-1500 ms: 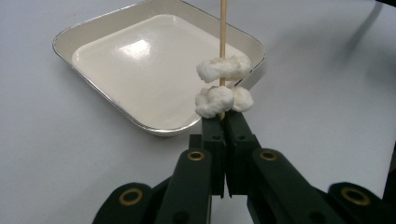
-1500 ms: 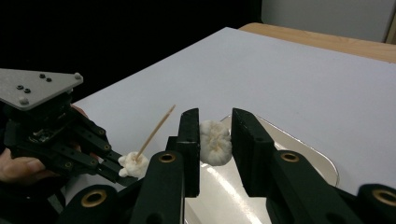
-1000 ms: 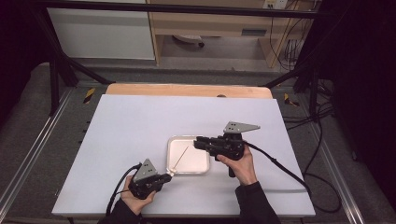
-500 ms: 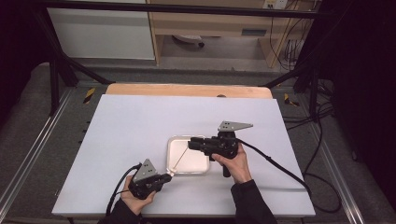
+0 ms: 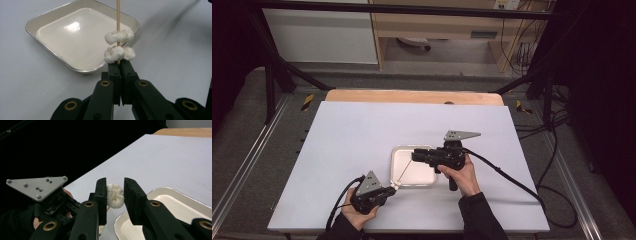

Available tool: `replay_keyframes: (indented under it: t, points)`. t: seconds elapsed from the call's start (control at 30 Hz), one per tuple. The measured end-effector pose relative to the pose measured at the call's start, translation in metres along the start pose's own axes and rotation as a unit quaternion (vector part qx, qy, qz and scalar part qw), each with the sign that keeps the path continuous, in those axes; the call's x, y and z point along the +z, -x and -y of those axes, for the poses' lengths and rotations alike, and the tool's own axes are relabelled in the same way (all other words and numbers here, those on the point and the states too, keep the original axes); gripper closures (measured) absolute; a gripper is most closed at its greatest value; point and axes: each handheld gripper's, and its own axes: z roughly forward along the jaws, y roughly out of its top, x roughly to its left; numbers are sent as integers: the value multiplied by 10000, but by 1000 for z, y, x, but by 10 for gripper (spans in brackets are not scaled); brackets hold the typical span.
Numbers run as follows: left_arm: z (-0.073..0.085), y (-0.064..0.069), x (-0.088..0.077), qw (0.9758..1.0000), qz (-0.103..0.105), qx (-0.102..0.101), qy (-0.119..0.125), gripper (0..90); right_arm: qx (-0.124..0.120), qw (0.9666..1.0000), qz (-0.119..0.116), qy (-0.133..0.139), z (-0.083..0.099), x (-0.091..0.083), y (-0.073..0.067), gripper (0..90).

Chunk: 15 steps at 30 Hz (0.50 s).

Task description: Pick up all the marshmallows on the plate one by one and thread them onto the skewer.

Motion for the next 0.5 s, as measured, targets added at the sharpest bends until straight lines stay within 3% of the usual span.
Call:
replay_keyframes:
  t: [0.5]
  points:
    - [0,0,0,10000,12,26,42,884,-95,9999,54,69,-3,-5,-2,743]
